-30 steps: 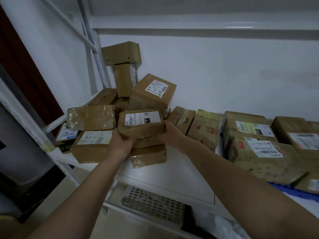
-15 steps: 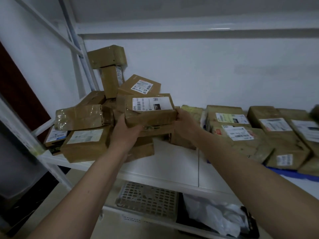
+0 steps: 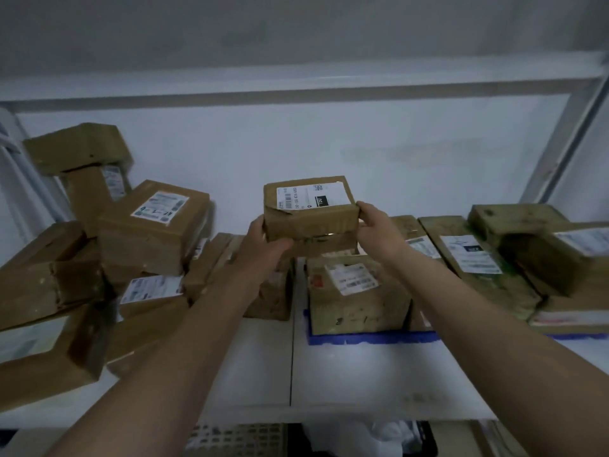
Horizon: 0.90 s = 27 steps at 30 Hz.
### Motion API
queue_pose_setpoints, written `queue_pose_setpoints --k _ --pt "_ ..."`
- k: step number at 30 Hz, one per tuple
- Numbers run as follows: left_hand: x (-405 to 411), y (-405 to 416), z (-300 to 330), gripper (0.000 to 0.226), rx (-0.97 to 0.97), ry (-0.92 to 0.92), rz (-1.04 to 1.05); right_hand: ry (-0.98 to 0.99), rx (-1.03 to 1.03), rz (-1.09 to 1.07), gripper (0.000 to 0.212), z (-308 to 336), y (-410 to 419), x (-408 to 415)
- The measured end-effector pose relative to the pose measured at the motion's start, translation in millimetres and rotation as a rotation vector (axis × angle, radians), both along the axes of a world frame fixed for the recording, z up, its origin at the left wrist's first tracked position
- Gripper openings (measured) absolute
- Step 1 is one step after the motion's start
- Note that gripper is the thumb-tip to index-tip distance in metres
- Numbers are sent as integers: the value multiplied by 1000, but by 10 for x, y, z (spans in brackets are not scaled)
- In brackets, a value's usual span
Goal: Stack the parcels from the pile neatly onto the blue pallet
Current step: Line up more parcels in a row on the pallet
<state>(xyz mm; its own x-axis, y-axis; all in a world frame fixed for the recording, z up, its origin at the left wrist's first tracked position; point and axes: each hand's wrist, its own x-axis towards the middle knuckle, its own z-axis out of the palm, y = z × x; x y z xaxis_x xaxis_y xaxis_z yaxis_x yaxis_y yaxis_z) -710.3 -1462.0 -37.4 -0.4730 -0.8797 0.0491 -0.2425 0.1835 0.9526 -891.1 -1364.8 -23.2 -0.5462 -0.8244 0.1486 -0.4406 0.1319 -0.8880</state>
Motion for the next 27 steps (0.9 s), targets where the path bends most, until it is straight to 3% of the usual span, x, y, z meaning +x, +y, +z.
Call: queue_pose_setpoints --k 13,24,27 --pt "-1137 -574 -316 56 144 46 -8 -84 96 -27 59 -257 -492 -1229" --pt "-1359 -657 -564 55 190 7 11 -171 152 -105 42 -576 -664 -1473" --pt "-1410 -655 -587 57 200 -2 65 -189 149 -146 29 -603 -686 -1472"
